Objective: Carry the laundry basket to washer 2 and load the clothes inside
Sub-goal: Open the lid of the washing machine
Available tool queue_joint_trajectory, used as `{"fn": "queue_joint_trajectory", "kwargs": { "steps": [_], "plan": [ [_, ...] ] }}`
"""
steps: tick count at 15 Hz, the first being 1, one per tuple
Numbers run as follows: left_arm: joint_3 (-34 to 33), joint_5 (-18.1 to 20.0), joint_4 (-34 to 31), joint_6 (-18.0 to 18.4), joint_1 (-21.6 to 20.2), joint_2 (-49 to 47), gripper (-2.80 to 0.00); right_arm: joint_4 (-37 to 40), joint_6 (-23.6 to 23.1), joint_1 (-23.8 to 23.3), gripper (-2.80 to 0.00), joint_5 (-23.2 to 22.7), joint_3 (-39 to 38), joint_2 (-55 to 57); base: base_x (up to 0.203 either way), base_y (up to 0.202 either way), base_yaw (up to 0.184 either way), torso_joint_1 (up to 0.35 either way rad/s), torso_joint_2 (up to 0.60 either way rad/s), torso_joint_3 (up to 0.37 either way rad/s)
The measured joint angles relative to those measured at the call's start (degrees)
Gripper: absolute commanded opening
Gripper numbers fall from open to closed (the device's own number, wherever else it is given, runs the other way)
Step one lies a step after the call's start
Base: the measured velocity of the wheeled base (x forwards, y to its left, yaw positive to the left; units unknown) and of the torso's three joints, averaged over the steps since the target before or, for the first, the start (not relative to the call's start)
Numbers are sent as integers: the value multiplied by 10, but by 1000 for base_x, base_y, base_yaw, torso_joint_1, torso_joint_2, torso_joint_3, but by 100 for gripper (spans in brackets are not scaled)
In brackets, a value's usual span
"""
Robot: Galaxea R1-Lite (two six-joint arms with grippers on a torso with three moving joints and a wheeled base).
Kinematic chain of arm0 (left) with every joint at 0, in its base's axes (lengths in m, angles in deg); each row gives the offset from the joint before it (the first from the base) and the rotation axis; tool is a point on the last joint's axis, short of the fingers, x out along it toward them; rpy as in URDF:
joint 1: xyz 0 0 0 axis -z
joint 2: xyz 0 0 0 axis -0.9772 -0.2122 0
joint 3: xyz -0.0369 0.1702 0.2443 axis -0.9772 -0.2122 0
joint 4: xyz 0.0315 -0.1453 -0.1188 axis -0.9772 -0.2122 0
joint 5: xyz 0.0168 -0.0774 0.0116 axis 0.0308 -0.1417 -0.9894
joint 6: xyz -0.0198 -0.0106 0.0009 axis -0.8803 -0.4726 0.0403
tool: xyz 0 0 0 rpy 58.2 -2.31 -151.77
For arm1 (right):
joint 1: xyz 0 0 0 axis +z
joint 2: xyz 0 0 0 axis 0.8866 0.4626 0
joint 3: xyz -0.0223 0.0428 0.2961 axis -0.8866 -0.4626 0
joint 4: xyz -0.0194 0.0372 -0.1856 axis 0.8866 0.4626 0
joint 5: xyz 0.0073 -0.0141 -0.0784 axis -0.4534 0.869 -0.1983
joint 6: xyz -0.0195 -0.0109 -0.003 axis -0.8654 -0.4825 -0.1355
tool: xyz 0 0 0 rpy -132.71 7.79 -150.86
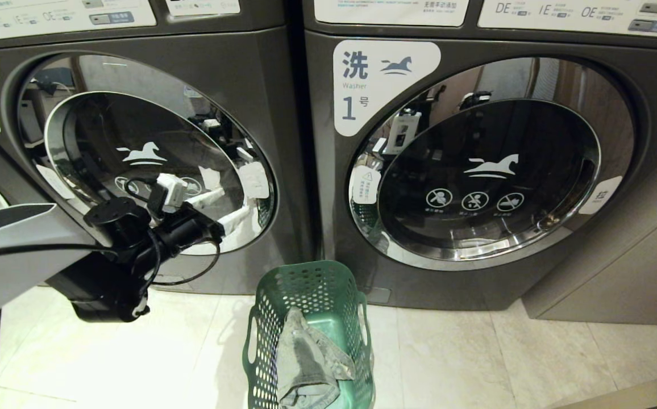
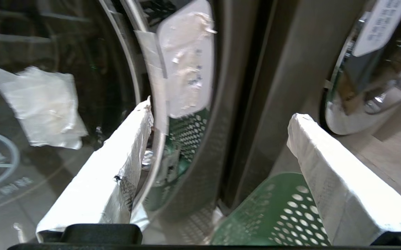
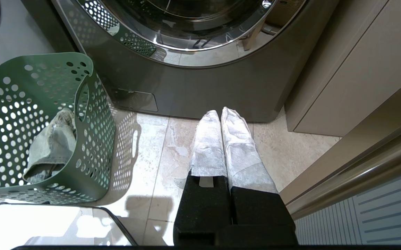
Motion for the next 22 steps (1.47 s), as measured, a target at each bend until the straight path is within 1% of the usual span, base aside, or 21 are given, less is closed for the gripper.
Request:
{"fn": "queue_joint_trajectory", "kwargs": {
  "steps": [4,8,11,17,22],
  "plan": [
    [44,-24,-3,-1,3,-19,0,0,0,0,-280,0,0,0,0,0,0,0,0,0],
    [77,-25,-7,-7,11,-37,0,0,0,0,-280,0,0,0,0,0,0,0,0,0],
    [107,-25,-22,-8,18,-51,0,0,0,0,-280,0,0,0,0,0,0,0,0,0],
    [141,-26,-34,-8,33,-73,0,0,0,0,-280,0,0,0,0,0,0,0,0,0],
    [185,-27,-58,-7,35,-92,0,0,0,0,-280,0,0,0,0,0,0,0,0,0]
  ]
}}
